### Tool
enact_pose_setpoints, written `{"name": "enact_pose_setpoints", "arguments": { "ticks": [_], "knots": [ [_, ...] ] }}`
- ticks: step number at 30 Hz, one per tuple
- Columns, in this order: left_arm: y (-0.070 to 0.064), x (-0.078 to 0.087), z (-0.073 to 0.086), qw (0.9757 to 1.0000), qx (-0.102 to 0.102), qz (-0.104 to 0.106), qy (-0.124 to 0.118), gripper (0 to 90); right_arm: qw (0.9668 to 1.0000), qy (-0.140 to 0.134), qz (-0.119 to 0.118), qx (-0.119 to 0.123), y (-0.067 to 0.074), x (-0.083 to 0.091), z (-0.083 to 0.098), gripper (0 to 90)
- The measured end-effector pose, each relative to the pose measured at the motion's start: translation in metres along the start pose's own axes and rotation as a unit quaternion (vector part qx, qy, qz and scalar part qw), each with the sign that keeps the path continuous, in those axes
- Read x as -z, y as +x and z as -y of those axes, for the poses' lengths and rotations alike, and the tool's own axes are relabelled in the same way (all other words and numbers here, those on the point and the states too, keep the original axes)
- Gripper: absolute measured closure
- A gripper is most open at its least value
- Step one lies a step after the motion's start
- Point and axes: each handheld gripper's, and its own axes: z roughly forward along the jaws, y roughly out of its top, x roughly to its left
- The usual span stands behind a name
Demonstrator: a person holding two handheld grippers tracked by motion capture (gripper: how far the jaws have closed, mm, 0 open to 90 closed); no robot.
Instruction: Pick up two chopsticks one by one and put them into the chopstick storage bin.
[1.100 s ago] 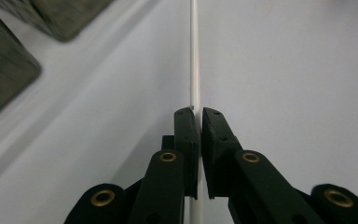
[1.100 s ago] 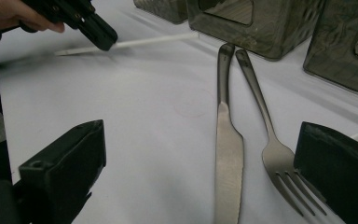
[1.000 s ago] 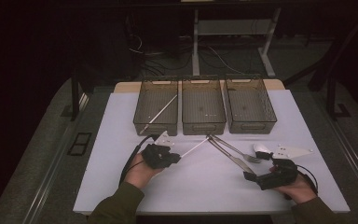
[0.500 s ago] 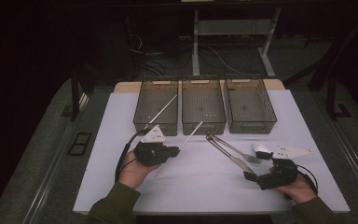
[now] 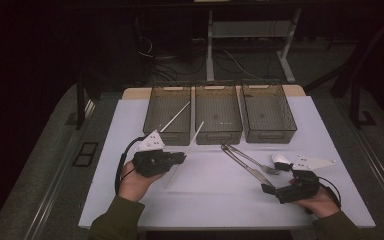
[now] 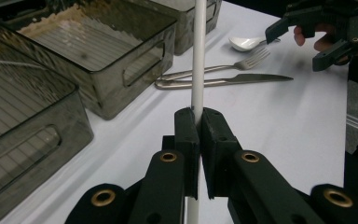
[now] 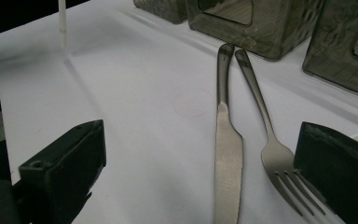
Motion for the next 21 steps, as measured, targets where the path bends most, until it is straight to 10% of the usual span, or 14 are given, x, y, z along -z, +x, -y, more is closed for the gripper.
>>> {"name": "enact_pose_setpoints", "arguments": {
  "ticks": [21],
  "knots": [
    [0.043, 0.023, -0.056, 0.9976, -0.010, -0.052, -0.044, 84.9, 1.0000, -0.001, -0.001, -0.001, 0.000, 0.000, 0.000, 2.3]
  ]
}}
